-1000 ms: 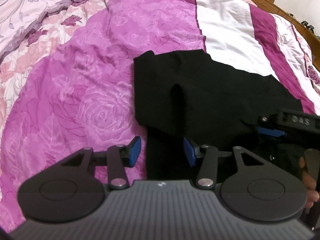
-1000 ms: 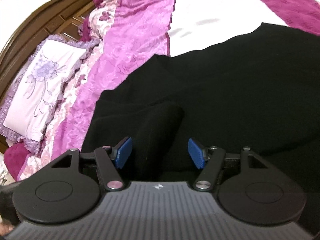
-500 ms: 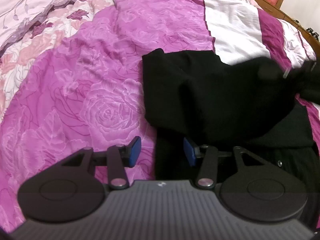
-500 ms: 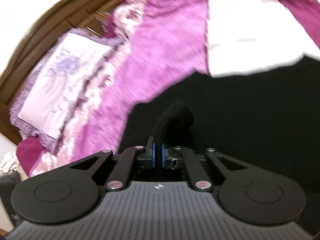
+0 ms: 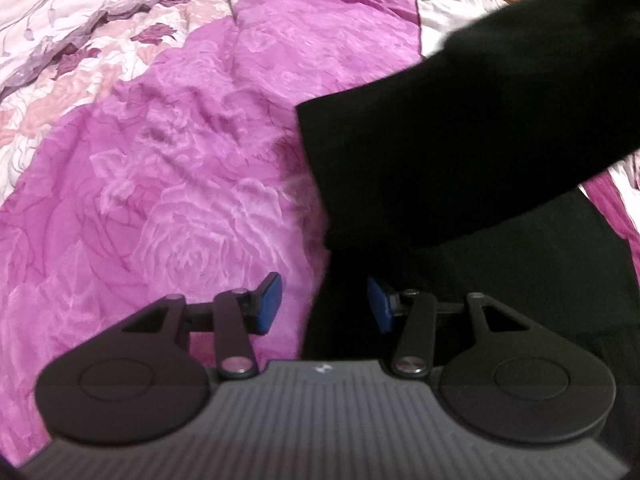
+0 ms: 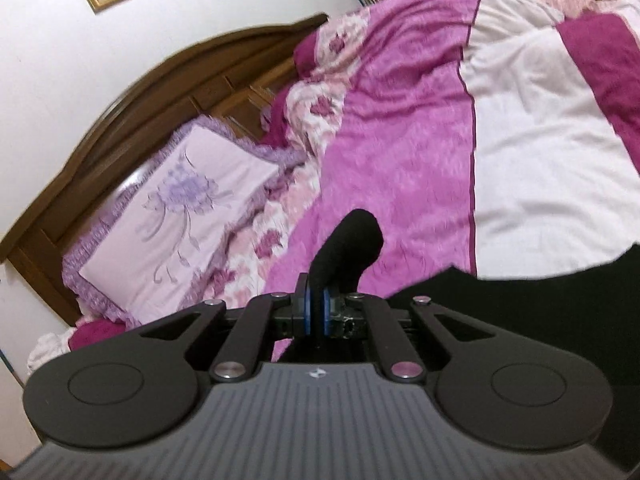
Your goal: Fold small clothes
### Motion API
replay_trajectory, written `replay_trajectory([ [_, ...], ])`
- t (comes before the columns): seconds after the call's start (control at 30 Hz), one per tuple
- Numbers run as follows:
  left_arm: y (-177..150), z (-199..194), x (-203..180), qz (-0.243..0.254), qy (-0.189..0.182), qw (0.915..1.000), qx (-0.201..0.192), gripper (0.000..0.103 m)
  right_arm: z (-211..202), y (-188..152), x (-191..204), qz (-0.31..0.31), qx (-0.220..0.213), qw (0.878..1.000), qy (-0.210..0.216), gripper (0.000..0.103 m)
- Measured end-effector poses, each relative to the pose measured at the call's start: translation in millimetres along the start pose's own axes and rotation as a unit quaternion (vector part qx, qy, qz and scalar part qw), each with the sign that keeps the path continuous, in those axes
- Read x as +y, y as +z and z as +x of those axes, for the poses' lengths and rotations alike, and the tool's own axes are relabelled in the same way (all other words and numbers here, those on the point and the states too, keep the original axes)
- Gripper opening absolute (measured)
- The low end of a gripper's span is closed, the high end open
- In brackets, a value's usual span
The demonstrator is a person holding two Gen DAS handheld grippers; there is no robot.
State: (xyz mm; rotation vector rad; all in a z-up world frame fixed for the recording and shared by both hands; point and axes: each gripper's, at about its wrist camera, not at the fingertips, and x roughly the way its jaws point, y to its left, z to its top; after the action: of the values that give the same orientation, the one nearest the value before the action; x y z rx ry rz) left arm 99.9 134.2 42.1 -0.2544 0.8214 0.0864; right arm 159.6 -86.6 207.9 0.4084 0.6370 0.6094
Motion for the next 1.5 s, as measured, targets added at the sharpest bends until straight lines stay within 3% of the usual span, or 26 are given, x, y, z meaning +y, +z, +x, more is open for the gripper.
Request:
replay_trajectory([
  [0.17,4.8,6.5,3.0,-0.015,0.012,0.9998,0.0,0.05,-13.7,11.6,-14.0,0.006,-0.01,1.0,-0.007,0.005],
  [0.47,-1.3,10.1,-7.7,0.03,0.041,0.9987,-0.005,0.059,-18.1,-6.1,-85.6,0.065,-0.015,0.996,-0.058,0.005],
  [0.67,-1.3,13.6,-6.1,0.021,0.042,0.9989,-0.003,0.063,-21.7,-33.2,-139.5,0.087,-0.013,0.989,-0.115,0.005],
  [1.0,-1.5,11.7,-11.4,0.034,0.048,0.9983,-0.003,0.062,5.3,-97.6,-205.9,0.136,0.041,0.972,-0.189,0.006],
  [1.13,2.2,0.6,-11.0,0.022,0.031,0.9993,-0.006,0.062,3.8,-108.3,-210.6,0.138,0.034,0.971,-0.192,0.01],
  [1.23,4.2,-9.2,-14.7,0.024,0.019,0.9994,-0.015,0.062,-6.1,-106.4,-202.5,0.134,0.024,0.972,-0.194,0.022],
  [1.33,7.4,-17.5,-20.4,0.028,0.014,0.9992,-0.026,0.062,-20.7,-102.3,-181.5,0.097,0.001,0.973,-0.21,0.029],
  [1.5,11.1,-20.2,-27.7,0.032,0.003,0.9989,-0.034,0.062,-32.9,-97.6,-131.7,0.008,-0.025,0.975,-0.219,0.051],
])
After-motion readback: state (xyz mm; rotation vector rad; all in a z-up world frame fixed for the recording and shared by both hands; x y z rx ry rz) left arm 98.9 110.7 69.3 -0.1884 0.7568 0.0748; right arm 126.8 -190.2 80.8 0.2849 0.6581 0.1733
